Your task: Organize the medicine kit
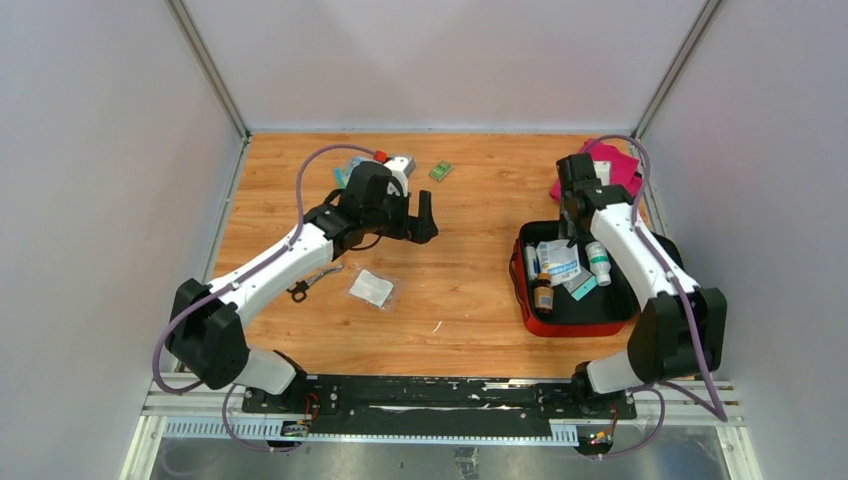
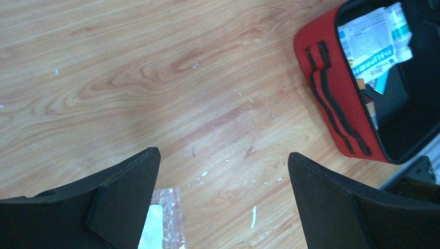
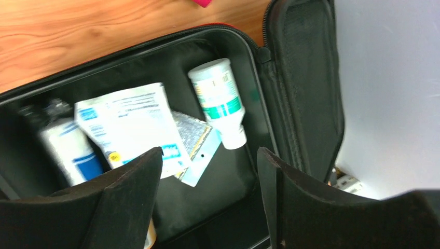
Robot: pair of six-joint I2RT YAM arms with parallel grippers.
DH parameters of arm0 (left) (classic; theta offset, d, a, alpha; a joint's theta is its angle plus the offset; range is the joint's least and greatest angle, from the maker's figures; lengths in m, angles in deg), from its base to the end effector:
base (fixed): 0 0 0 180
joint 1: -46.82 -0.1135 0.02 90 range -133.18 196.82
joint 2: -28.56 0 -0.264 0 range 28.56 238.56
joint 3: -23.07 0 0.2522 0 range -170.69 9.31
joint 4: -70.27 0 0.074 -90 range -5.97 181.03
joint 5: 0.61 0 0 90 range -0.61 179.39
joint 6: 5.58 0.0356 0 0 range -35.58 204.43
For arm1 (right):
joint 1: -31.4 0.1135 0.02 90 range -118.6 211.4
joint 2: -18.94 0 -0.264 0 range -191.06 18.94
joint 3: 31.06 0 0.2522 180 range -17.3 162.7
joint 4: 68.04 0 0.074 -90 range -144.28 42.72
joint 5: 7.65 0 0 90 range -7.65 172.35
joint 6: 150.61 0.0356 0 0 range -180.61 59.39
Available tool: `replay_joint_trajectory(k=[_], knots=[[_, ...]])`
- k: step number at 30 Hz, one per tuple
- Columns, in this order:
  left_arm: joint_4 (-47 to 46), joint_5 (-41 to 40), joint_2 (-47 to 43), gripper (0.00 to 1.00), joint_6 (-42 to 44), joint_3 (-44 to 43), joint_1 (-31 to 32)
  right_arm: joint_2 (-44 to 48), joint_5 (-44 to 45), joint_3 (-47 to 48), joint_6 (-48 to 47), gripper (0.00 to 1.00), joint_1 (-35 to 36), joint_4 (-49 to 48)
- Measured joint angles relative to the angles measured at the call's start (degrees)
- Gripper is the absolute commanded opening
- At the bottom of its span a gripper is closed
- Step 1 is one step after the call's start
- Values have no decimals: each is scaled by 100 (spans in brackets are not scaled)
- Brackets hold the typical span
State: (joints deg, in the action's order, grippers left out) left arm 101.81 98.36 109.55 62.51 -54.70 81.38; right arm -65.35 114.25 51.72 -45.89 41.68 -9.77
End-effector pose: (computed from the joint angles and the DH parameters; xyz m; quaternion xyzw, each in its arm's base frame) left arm 0.2605 -0.1862 0.2978 0.1333 0.8740 -0.2797 0.3744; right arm 0.2969 0.0347 0.2795 0.1075 0.9248 -0.2048 0.3021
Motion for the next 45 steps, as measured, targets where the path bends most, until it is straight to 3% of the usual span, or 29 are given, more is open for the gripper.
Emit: replay_joint_trajectory(k=[7,14,20,28,45], knots=[[286,-354,702,100,343,-820,-37,1434,-1572,-356,-103,63,-4,-179],[570,-855,2271,100,896,-2632,-48,2542,-3112,-863,-52,63,-7,-422],[866,-1156,3845,100,1790,-4275,-136,2894,-4061,-1384,59,63,-7,-496],[1386,-929,5748,100,2341,-6594,-529,3010,-4483,-1576,94,63,-7,-557],[1250,-566,6664,100,2457,-7208,-669,3049,-4586,-1652,90,62,-7,-592]])
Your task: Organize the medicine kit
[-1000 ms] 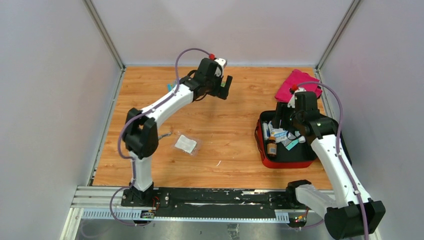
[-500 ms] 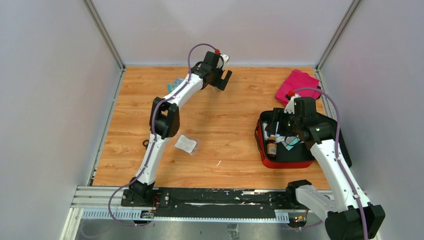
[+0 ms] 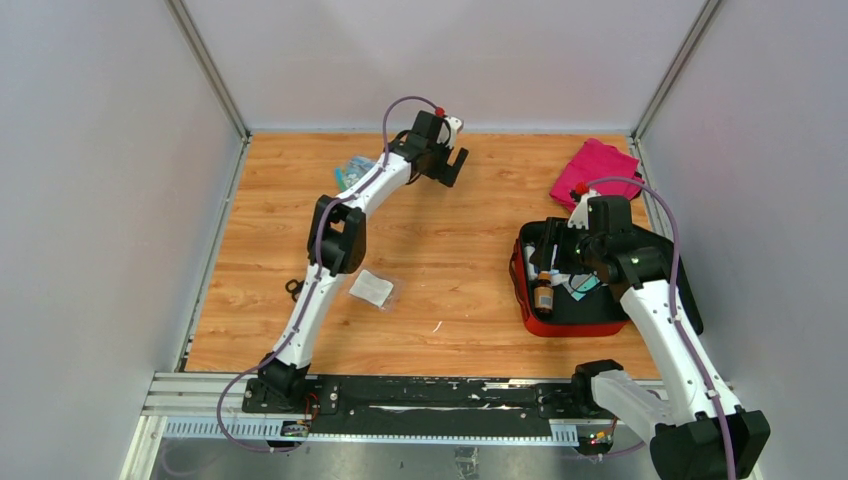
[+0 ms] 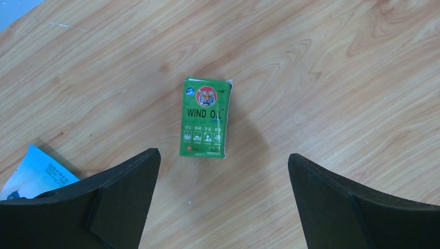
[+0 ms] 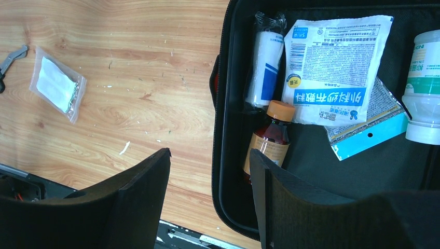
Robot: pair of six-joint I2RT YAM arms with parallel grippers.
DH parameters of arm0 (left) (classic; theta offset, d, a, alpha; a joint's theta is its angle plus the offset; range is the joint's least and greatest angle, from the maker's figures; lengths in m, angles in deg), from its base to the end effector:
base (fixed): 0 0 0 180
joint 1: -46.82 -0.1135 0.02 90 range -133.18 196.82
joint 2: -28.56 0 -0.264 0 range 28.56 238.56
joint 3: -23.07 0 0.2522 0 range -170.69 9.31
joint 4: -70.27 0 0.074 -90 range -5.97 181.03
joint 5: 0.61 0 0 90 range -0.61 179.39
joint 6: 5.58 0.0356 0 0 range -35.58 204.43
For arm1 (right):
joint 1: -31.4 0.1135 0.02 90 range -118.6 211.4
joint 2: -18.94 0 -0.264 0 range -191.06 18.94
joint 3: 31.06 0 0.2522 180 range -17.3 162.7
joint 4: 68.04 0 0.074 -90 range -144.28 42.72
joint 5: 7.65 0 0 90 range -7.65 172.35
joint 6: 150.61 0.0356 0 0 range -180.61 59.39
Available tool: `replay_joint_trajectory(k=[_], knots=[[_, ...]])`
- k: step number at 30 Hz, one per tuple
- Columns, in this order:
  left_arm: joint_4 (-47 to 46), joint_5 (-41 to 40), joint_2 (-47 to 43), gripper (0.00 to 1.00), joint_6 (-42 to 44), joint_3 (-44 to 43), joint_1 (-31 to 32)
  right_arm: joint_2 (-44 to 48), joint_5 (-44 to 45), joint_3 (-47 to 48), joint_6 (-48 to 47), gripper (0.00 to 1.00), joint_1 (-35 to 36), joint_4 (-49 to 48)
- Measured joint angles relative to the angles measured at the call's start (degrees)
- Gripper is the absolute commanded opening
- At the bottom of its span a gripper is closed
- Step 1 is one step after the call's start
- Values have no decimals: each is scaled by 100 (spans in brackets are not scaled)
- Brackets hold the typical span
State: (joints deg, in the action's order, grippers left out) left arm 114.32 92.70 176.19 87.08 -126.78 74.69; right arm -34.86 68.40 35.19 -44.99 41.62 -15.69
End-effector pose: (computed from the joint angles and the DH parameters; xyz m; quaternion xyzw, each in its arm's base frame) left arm 0.5088 -0.2714 0.1916 0.2516 0.8773 -0.1148 0.3923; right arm 0.1890 0.0428 0.3113 -0.0090 0.9007 0.2012 0.3850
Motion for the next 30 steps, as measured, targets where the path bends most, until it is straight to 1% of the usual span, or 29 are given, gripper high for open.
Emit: replay_joint_trajectory(k=[8,16,21,23,28,30], knots=[[-184,-208,275,98,-160,-94,0,-4,0,0,-15,62,0,13],[-251,-262,472,87,-223,-227,0,-4,0,0,-46,62,0,46],[-345,-271,474,75,-243,-302,0,-20,0,0,-48,62,0,48],[-363,-271,474,72,-247,-310,0,-26,0,0,-50,62,0,48],[-365,-271,479,71,-243,-321,0,-39,-2,-2,-61,62,0,55],[-365,-271,479,68,-243,-323,0,-42,-2,-2,-68,62,0,61]])
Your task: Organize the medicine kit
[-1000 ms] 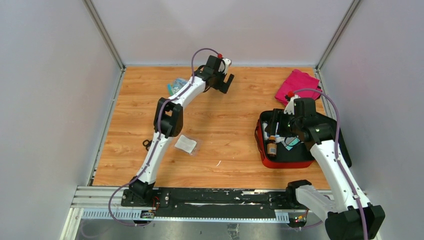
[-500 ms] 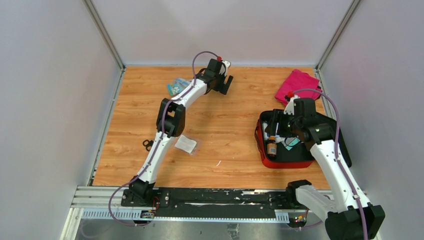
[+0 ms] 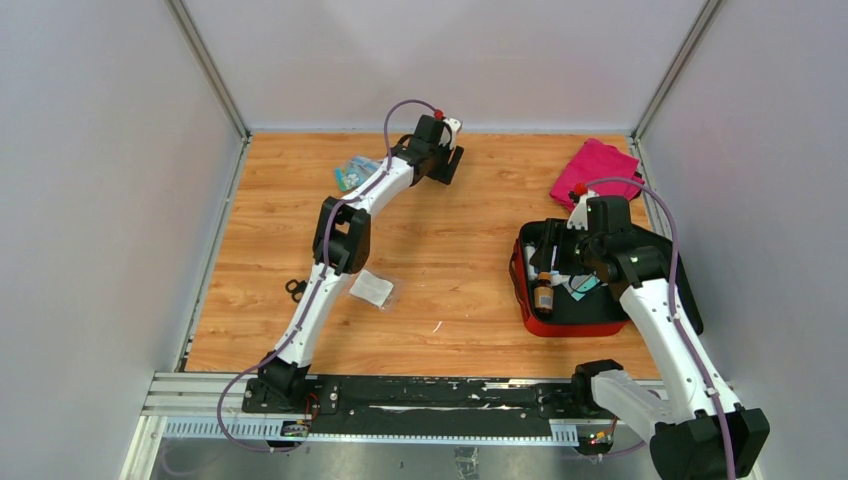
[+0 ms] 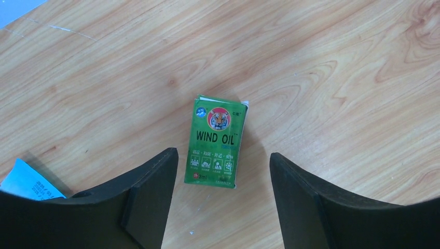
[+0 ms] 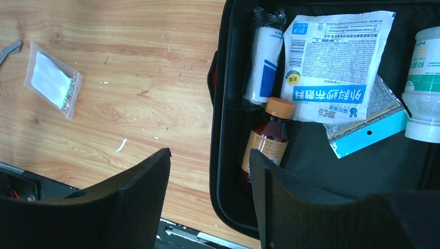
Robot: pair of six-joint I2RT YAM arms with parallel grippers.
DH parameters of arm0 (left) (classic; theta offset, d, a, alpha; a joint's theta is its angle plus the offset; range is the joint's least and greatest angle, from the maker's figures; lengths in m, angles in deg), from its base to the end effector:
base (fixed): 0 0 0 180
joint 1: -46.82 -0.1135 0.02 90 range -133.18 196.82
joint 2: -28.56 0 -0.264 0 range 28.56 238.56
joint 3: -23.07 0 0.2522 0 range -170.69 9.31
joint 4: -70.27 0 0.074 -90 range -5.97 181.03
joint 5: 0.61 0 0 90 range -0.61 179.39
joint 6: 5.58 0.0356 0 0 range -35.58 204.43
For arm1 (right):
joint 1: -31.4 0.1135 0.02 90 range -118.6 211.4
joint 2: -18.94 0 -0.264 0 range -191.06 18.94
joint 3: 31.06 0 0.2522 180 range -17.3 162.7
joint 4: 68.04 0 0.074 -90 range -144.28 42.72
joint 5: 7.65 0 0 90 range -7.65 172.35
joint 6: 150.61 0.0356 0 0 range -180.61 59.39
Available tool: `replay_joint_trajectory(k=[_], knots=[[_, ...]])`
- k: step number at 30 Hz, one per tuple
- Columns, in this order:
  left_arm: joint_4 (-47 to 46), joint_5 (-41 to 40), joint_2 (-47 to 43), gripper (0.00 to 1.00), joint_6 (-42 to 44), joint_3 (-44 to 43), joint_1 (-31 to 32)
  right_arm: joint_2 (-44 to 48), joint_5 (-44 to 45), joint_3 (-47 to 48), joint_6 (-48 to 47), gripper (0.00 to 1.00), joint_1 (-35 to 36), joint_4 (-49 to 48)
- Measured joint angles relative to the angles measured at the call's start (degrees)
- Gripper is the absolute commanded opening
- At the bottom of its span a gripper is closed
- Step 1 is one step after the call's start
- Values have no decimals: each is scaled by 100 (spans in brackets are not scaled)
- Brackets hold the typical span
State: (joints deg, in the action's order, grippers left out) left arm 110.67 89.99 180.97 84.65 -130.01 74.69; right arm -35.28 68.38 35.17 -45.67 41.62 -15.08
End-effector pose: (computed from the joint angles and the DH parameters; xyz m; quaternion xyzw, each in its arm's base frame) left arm 0.5218 -0.2763 0.1687 0.2219 0.8777 -0.1061 0.4113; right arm 0.1897 0.0429 0.3090 -0.0133 0.9043 0.1977 0.3780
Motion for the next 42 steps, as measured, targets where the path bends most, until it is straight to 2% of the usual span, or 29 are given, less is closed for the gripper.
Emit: replay_joint_trajectory(k=[7,14,21,30,34,37,42], knots=[[9,-2,2,61,-2,-28,0,-4,0,0,-2,62,0,44],[98,-4,4,60,0,-28,0,-52,0,0,-2,62,0,74],[269,-9,11,47,2,-28,0,-52,-4,-4,0,62,0,90],[308,-22,33,43,2,-50,0,-55,-9,-7,-2,62,0,92],[304,-20,33,36,0,-26,0,-55,-11,-7,-2,62,0,94],[120,7,-120,34,-50,310,0,-55,-15,-7,-2,62,0,94],[-234,52,-1008,32,-260,1786,7,-70,-79,-7,2,62,0,96]])
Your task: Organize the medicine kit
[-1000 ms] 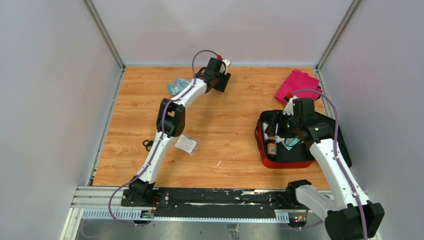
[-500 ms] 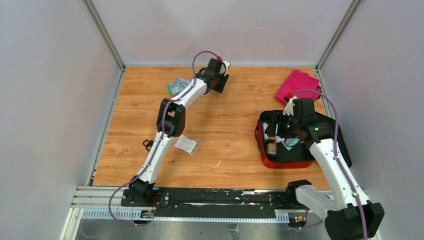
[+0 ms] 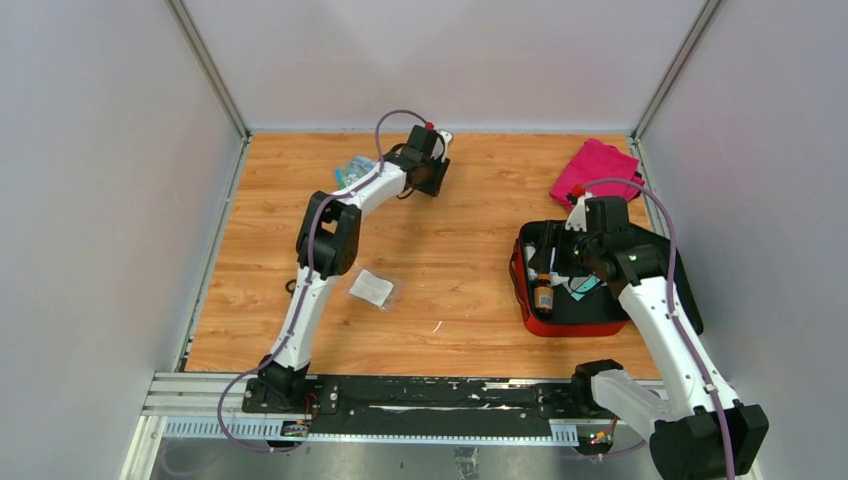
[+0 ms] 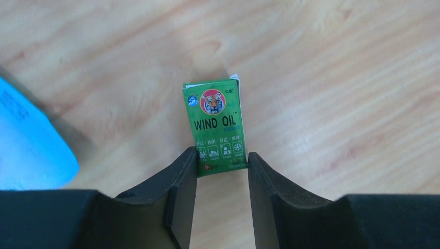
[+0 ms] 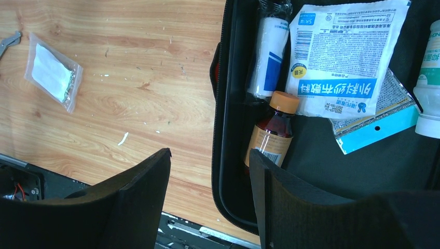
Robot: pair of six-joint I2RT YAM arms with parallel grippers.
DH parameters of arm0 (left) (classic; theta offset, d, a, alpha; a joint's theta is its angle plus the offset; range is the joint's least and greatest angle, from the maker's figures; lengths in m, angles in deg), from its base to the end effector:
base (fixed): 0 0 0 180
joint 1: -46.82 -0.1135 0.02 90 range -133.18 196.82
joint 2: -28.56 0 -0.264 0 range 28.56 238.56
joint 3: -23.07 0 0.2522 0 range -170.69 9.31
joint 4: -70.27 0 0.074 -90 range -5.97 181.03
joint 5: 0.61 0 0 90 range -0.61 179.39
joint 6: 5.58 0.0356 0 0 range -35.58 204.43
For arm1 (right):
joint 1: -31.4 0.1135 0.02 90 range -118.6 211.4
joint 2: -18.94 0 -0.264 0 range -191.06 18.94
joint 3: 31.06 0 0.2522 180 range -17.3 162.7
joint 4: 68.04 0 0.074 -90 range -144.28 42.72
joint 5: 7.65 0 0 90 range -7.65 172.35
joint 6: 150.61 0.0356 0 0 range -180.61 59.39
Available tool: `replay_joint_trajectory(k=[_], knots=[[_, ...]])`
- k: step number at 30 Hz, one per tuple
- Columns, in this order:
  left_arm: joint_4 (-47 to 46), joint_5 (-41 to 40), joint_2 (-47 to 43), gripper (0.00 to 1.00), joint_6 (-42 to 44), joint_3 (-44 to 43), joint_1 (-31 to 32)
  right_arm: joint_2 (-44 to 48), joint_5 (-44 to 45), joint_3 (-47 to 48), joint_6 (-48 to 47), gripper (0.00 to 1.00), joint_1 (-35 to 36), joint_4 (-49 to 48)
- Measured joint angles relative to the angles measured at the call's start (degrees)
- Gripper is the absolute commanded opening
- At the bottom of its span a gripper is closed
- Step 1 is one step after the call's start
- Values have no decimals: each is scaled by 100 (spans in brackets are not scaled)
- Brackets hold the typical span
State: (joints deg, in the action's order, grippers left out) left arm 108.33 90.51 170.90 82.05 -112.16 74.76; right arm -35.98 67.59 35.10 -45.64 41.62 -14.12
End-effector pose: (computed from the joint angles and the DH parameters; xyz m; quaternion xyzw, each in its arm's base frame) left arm 0.4913 -0.2614 0.1659 0.2082 0.9007 -0.1084 0.3657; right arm 0.1906 0.0436 0.3052 -0.0139 0.9097 0.2016 0.3628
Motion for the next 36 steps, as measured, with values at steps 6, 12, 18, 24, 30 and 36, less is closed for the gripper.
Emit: replay_joint_trajectory(k=[6,12,18,24,30,36], knots=[[-153,-2,-850,29,-271,1152,70,0,-72,-35,28,62,0,-9],[-599,76,-1853,29,-632,2385,223,0,-225,-83,111,62,0,-42],[-1049,262,-2962,28,-1071,3530,562,-2,-442,-83,474,62,0,-251],[-1425,426,-4041,27,-1410,4424,1093,11,-643,-83,1377,63,0,-684],[-1784,619,-4815,28,-1746,5010,1665,310,-697,-306,2712,62,0,-1419],[-2096,820,-4959,27,-1980,5215,2214,1078,55,-459,3338,62,0,-1447]])
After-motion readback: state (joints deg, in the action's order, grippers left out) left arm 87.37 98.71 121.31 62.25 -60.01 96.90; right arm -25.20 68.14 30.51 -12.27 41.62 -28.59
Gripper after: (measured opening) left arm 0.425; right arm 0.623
